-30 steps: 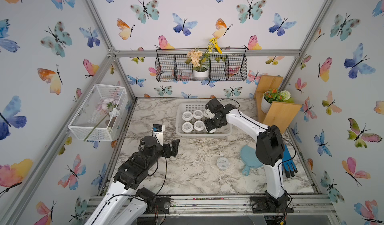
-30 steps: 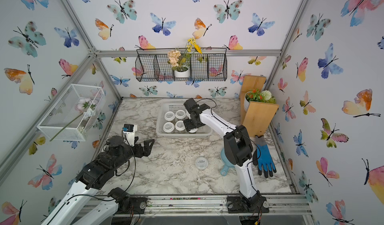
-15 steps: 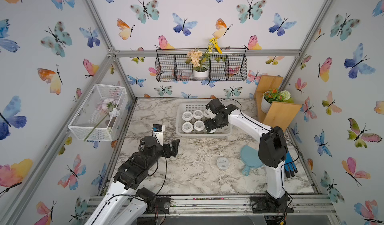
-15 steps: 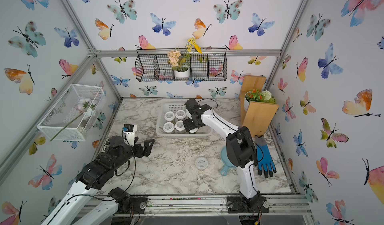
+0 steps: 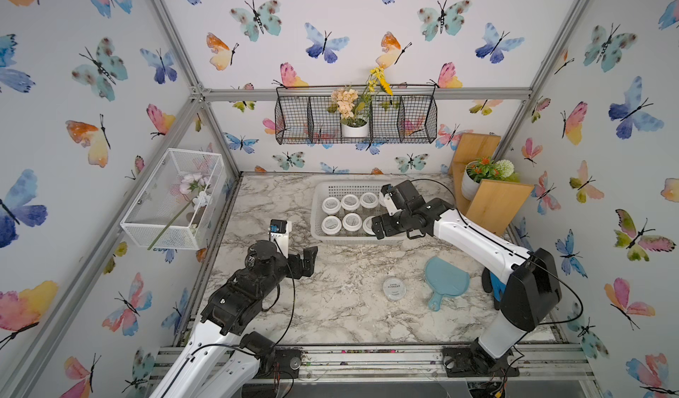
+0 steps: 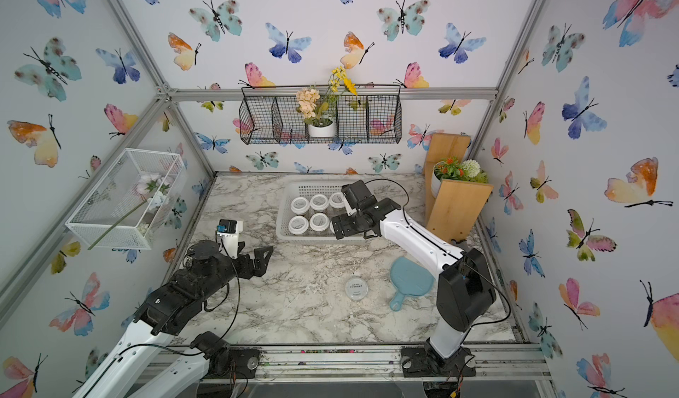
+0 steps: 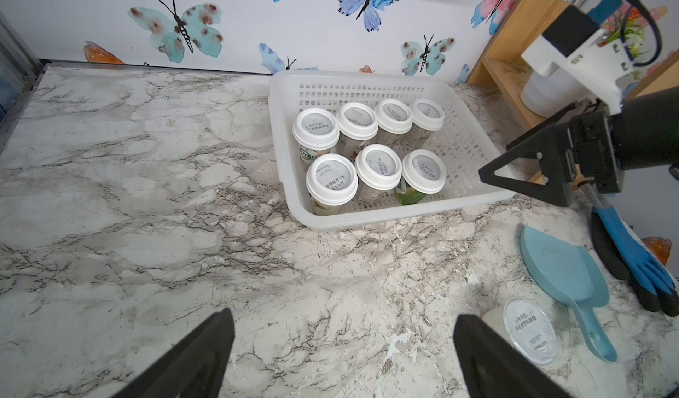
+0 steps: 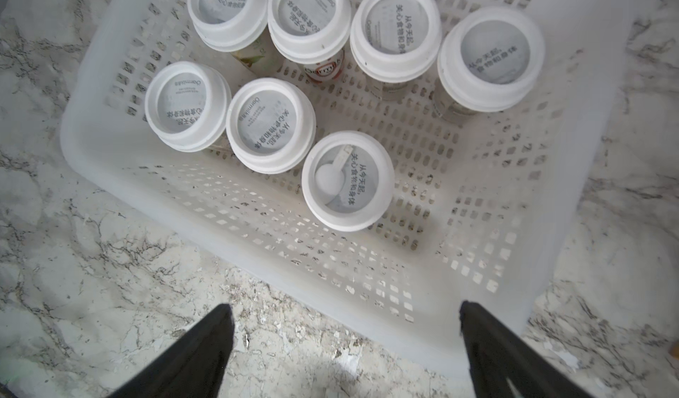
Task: Put the yogurt in the basket
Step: Place the yogurt in the basket, then pick up the yogurt from the center of the board.
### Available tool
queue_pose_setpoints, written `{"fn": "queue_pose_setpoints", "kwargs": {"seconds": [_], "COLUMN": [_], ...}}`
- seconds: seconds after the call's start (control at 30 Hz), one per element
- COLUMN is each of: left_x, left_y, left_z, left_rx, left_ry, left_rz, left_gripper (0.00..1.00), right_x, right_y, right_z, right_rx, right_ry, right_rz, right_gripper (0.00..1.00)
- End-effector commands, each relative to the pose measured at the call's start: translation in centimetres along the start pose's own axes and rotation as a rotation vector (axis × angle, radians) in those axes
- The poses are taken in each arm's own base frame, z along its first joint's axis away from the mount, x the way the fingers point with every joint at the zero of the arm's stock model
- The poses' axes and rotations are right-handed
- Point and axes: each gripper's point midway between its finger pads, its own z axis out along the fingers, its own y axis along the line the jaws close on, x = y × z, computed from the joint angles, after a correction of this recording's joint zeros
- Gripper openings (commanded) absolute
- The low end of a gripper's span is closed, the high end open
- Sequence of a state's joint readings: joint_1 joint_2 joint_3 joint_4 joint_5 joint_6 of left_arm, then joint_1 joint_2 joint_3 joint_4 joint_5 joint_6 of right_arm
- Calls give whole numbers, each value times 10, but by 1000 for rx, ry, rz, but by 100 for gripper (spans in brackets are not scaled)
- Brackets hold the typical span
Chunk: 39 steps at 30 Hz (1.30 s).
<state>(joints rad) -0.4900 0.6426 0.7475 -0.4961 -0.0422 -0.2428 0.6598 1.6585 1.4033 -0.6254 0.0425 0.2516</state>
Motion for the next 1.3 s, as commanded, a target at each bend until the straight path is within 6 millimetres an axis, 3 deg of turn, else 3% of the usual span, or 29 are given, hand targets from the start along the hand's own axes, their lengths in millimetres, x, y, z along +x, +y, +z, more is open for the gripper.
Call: {"fn": "queue_pose_setpoints", "kwargs": {"seconds": [0.0, 0.13, 0.5, 0.7, 0.97, 1.27], "left_x": [2, 3, 7, 9, 10, 11], "left_y": [-5, -5, -2, -3, -6, -5], "left_z": [2, 5, 10, 12, 13, 15], "left_rx": [33, 33, 14, 17, 34, 31], "left_ry": [4, 14, 34, 47, 50, 55], "left_rz": [14, 15, 13, 14, 20, 20], "left_gripper": [99, 98, 96, 96, 96, 96], "right_x": [7, 31, 78, 77, 100, 111], "right_y": [-17, -29, -40, -36, -33, -19], "right_z": [-5, -6, -13, -21, -28, -48], "right_rx": [71, 119, 124, 93, 60, -44], "right_ry": [-23, 10, 23, -10, 60, 44], "right_rz": [14, 11, -35, -28, -25, -7], "right_gripper": [99, 99, 99, 99, 94, 94]}}
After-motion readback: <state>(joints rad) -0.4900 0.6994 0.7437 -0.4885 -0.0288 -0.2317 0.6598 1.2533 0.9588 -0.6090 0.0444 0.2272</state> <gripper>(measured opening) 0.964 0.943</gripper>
